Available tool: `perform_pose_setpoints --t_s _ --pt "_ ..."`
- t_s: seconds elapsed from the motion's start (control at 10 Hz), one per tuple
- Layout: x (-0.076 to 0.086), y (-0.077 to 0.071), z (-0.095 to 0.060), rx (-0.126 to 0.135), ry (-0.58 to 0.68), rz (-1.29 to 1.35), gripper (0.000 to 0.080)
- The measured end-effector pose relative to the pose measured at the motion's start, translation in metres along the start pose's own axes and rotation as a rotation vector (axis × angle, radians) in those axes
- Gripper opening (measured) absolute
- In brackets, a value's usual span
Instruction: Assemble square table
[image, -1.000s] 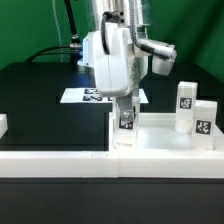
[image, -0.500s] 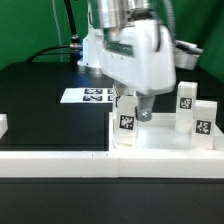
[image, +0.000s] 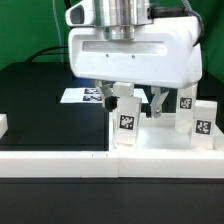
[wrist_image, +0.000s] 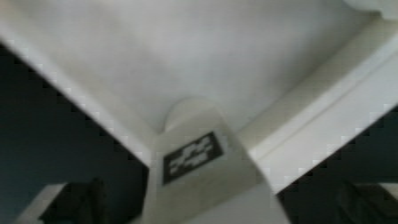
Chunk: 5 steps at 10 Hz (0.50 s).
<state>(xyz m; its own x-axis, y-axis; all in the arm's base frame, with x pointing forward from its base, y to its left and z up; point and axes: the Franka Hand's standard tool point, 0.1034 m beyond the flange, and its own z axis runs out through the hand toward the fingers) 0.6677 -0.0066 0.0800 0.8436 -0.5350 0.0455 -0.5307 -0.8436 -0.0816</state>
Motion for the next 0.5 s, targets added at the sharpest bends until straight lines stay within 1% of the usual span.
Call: perform_pose_setpoints --t_s 0.1,0.2,0.3,0.4,0.5 --pt "0.0007 -0.0007 0.0001 -0.001 0.007 -0.124 0.0649" --pt "0.0007 -0.0006 0.0002 -0.001 0.007 -0.096 0.0649" --pt "0.0007 -0.0005 0.0003 -0.001 0.007 -0.064 0.0533" --pt "0.0008 -0.0003 0.0003 -0.001 0.007 -0.065 0.0398" --pt "0.0011 0.0006 0.0003 -0.002 0.007 -0.018 0.0398"
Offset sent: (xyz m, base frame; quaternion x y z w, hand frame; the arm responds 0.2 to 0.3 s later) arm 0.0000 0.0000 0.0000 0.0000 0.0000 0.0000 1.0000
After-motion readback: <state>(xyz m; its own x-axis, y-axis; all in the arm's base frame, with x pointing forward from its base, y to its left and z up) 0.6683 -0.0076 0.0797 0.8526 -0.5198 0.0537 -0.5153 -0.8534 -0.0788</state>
